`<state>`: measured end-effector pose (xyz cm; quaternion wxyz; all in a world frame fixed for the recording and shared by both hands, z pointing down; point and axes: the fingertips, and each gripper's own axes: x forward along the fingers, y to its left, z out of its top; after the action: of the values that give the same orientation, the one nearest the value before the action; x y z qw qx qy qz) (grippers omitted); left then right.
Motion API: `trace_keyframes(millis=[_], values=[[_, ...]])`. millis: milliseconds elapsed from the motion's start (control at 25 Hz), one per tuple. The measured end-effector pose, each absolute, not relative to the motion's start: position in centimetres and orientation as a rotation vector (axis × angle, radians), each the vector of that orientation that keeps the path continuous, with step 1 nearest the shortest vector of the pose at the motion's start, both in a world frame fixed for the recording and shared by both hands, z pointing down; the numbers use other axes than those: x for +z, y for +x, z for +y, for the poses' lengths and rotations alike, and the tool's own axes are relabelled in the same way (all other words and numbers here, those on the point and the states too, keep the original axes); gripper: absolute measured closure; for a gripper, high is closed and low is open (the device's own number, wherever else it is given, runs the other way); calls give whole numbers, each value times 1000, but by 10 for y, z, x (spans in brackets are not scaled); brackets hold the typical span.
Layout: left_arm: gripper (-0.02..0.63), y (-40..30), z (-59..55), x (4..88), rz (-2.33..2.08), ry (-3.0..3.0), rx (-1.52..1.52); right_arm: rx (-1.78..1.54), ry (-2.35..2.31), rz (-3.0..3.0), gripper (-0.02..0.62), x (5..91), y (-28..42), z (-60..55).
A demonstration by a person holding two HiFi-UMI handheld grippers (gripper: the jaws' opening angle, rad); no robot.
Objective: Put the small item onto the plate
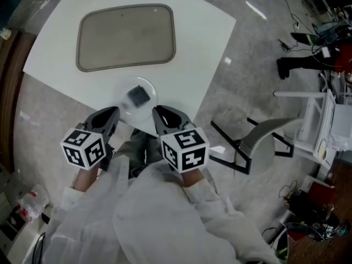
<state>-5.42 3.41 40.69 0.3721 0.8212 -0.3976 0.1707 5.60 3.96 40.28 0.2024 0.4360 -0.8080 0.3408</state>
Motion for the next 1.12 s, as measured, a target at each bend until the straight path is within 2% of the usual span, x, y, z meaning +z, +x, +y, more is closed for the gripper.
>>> trace_keyframes(millis=[880, 920, 1000, 1120], values=[[594, -85, 34, 451, -1063, 1906, 468, 1120, 1169, -2144, 574, 449, 62, 35], [592, -84, 33, 452, -1058, 1905, 473, 1148, 1166, -2141, 567, 451, 62, 35], [592, -84, 30, 453, -1053, 1907, 486, 1200, 1152, -2132, 503, 455, 61, 34], [582, -82, 26, 454, -1042, 1899, 487, 1223, 1141, -2117, 489, 459, 63, 31]])
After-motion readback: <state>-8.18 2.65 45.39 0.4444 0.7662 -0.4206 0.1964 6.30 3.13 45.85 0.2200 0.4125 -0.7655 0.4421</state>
